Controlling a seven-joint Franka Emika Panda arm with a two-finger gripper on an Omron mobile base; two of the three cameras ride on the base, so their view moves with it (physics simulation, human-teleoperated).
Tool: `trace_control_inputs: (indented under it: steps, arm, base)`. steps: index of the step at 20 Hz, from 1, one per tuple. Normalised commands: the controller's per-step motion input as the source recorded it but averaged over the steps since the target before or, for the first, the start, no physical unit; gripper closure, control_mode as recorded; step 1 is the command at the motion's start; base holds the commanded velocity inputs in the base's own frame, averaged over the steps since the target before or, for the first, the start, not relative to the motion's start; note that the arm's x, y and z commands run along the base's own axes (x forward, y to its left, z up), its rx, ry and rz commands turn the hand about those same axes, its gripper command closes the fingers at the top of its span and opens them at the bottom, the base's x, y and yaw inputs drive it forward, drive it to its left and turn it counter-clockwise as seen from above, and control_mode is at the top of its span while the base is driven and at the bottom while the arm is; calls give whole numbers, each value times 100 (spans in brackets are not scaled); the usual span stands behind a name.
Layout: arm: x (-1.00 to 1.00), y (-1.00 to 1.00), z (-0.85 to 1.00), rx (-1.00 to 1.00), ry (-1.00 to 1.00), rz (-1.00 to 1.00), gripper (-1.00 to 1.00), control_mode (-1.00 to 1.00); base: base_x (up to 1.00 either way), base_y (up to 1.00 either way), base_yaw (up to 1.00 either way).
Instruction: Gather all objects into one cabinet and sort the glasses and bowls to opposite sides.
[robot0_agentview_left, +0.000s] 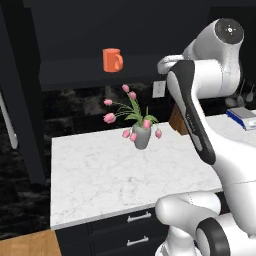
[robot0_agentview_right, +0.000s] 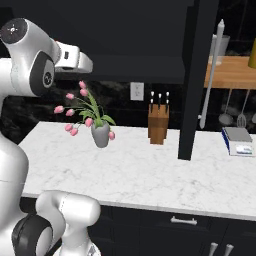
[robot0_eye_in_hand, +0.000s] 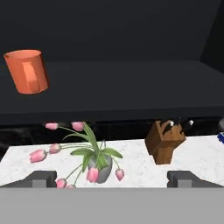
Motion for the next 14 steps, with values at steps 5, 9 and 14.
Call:
trace_control_inputs:
  steps: [5,9,14]
  arm:
    - [-7,35,54,6,-33,-5,-100,-100]
    - [-1,14,10,7,-11,0,-100,-100]
    - [0,0,0,0,0,0,-100,-100]
  base:
    - [0,0,0]
    - [0,0,0]
    - [0,0,0]
